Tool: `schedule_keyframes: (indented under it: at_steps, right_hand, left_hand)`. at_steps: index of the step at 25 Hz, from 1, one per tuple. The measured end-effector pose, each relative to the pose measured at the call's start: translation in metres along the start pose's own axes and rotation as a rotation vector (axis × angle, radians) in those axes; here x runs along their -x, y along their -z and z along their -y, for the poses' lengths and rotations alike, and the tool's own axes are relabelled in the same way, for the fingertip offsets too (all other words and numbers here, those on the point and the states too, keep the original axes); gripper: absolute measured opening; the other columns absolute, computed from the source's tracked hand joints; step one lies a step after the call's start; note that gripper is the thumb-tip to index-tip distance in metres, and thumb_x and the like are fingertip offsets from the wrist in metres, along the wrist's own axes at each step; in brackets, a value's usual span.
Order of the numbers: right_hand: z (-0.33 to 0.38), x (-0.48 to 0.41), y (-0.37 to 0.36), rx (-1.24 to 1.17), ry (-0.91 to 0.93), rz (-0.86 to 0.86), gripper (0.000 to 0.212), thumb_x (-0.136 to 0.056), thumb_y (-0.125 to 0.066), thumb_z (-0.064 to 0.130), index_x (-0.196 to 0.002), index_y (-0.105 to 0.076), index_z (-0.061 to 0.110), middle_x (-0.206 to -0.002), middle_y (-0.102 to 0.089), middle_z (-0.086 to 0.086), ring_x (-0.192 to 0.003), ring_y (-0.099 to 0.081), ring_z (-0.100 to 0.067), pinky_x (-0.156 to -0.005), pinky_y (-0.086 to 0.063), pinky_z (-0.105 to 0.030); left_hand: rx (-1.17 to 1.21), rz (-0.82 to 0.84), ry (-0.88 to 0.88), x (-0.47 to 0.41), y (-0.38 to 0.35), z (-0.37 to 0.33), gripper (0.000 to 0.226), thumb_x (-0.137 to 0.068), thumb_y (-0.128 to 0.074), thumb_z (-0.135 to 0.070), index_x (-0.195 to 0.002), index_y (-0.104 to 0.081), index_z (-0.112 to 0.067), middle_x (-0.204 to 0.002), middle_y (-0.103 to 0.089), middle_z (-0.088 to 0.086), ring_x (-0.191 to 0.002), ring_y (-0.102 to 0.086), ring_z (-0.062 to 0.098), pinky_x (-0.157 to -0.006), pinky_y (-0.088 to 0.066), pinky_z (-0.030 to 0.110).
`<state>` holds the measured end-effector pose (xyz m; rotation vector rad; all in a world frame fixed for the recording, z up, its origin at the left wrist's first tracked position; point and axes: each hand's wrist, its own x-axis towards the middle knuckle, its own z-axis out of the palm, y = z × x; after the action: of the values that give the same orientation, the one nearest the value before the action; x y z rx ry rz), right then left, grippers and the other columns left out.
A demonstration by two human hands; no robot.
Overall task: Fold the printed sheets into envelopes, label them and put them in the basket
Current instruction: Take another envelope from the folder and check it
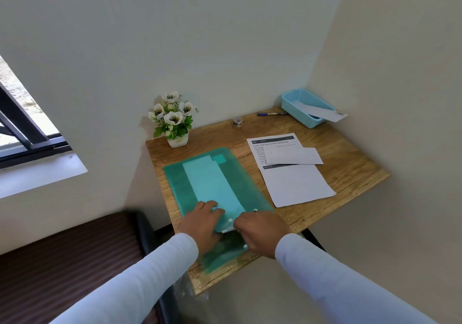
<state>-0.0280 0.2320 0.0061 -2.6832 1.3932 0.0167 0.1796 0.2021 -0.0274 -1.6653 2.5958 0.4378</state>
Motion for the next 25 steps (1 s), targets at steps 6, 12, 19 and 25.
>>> schedule_keyframes:
  at_steps: [6,12,19,25]
  right_hand:
    - [-0.015,0.016,0.007,-0.002,-0.076,-0.066,0.019,-0.1,-0.051,0.029,-0.109,-0.066,0.021,-0.105,-0.069,-0.004,-0.096,-0.059,-0.027,-0.076,-0.048,-0.035]
    - [-0.015,0.012,0.016,-0.068,-0.089,-0.052,0.026,-0.102,-0.054,0.034,-0.116,-0.074,0.026,-0.116,-0.068,0.003,-0.111,-0.053,-0.022,-0.096,-0.05,-0.039]
    - [-0.029,0.017,0.108,-0.632,-0.2,-0.078,0.008,-0.088,-0.073,0.032,-0.094,-0.079,0.03,-0.088,-0.072,0.017,-0.086,-0.066,-0.006,-0.078,-0.054,-0.027]
    - [-0.044,0.017,0.179,-0.731,-0.197,-0.279,0.015,-0.093,-0.073,0.021,-0.086,-0.074,0.035,-0.087,-0.072,0.015,-0.081,-0.065,-0.002,-0.072,-0.051,-0.015]
  left_hand:
    - [-0.048,0.032,-0.012,-0.003,0.001,0.0,0.061,-0.094,-0.06,-0.042,-0.15,-0.038,-0.033,-0.163,-0.027,-0.002,-0.146,-0.028,0.025,-0.113,-0.042,0.043]
    - [-0.06,0.06,0.004,-0.003,0.004,-0.004,0.062,-0.091,-0.064,-0.045,-0.147,-0.038,-0.032,-0.162,-0.026,0.001,-0.145,-0.03,0.028,-0.112,-0.043,0.044]
    - [-0.077,0.086,0.013,-0.009,0.002,0.0,0.071,-0.088,-0.063,-0.053,-0.147,-0.035,-0.028,-0.157,-0.028,0.0,-0.135,-0.037,0.027,-0.101,-0.051,0.041]
    - [-0.128,0.197,-0.03,-0.018,0.011,0.004,0.074,-0.081,-0.058,-0.064,-0.143,-0.039,-0.029,-0.155,-0.027,0.0,-0.134,-0.036,0.029,-0.097,-0.051,0.044]
